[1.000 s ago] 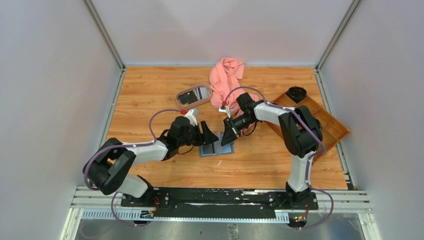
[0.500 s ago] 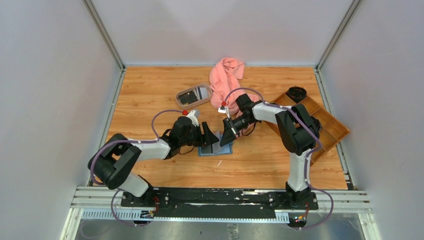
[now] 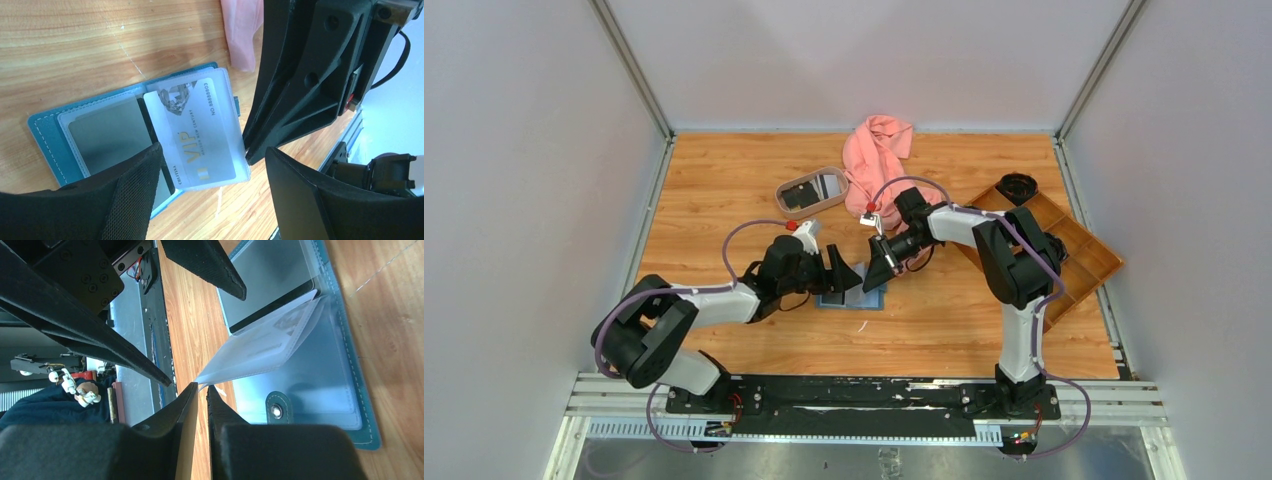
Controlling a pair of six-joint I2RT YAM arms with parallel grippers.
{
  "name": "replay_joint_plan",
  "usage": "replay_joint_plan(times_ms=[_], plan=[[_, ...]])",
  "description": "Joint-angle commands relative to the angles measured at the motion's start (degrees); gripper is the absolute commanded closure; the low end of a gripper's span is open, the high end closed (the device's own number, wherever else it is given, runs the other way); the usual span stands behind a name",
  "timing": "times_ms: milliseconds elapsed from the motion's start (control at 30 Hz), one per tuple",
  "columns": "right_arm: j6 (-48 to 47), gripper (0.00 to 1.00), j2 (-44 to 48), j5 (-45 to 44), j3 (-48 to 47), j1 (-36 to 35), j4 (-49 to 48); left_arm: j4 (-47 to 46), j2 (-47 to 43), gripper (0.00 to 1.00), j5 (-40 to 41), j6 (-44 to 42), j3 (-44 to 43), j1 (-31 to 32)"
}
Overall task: Put the credit cards into the card holder
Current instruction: Turn over the card slot in the card holder.
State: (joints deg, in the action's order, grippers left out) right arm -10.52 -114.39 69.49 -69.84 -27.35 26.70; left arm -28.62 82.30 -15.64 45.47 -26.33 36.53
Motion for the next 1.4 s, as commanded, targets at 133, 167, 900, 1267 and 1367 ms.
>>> replay_joint_plan(times_ms=[133, 167, 900, 1267, 1367], plan=[[4.3, 0.83, -0.7, 0.5, 0.0, 0.6, -3.9, -1.3, -5.3, 0.21, -1.7, -5.3, 3.7, 0.5], [4.7, 0.83, -0.9, 0.7, -0.1, 0.6, -4.1, -1.2, -6.5, 0.21, -1.5, -6.4, 4.3, 0.5], [6.5, 0.8, -3.1, 2.1, -1.9, 0.4, -5.2, 14.0, -10.0, 0.24, 15.0, -16.5, -0.8, 8.0], [6.5, 0.8, -3.2, 1.9, -2.0, -0.3, -5.2, 17.7, -3.6, 0.23, 20.2, -18.4, -6.9, 10.9], [6.6, 0.8, -3.4, 1.9, -2.1, -0.5, -5.2, 18.8, -2.6, 0.24, 21.0, -18.8, -7.7, 10.9]])
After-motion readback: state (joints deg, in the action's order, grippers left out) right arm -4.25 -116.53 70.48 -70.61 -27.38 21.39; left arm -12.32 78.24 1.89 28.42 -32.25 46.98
